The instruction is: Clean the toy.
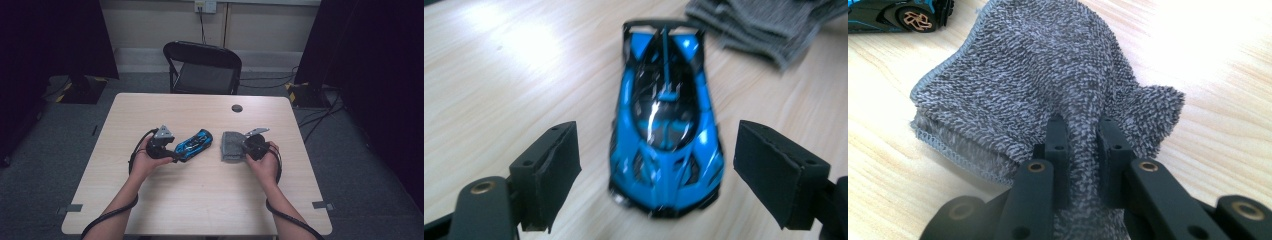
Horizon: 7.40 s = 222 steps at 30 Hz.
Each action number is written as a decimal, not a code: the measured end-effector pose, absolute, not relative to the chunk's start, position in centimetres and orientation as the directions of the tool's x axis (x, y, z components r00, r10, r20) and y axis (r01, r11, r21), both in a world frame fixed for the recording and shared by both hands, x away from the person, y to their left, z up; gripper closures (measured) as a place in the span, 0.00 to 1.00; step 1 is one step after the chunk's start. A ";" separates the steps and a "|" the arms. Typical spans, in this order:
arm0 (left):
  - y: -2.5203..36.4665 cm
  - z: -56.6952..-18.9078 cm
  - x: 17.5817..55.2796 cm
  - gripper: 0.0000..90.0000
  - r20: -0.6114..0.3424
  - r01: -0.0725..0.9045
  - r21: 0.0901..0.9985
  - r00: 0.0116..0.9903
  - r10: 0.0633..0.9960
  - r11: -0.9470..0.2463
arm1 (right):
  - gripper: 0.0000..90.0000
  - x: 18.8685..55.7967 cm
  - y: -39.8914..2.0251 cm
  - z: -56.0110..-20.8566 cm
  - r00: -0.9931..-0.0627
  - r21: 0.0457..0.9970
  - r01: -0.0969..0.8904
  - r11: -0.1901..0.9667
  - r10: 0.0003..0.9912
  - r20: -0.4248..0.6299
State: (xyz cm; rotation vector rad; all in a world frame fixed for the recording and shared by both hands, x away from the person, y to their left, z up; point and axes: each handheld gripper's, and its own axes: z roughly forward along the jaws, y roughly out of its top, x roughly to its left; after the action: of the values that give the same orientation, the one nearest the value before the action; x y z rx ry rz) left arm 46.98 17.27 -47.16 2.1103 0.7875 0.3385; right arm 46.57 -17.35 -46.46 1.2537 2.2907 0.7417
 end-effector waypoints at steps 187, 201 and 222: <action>12.5 -48.2 49.5 0.53 -0.015 0.437 0.764 0.748 0.664 -0.475 | 0.85 48.2 -9.5 -47.4 -0.766 0.614 0.506 0.606 0.642 -0.001; 12.6 -48.2 49.5 0.53 -0.015 0.438 0.762 0.747 0.664 -0.477 | 0.85 48.9 -12.0 -47.4 -0.706 0.615 0.557 0.559 0.708 -0.004; 12.6 -48.2 49.5 0.53 -0.019 0.441 0.764 0.746 0.666 -0.472 | 0.85 49.4 -15.7 -46.8 -0.605 0.620 0.617 0.485 0.796 -0.021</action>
State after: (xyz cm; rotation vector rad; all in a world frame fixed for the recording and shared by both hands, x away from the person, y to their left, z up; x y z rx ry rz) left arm 49.49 12.57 -48.24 2.1439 0.8286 0.3595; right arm 49.43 -15.66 -46.82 1.1946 2.4291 0.8295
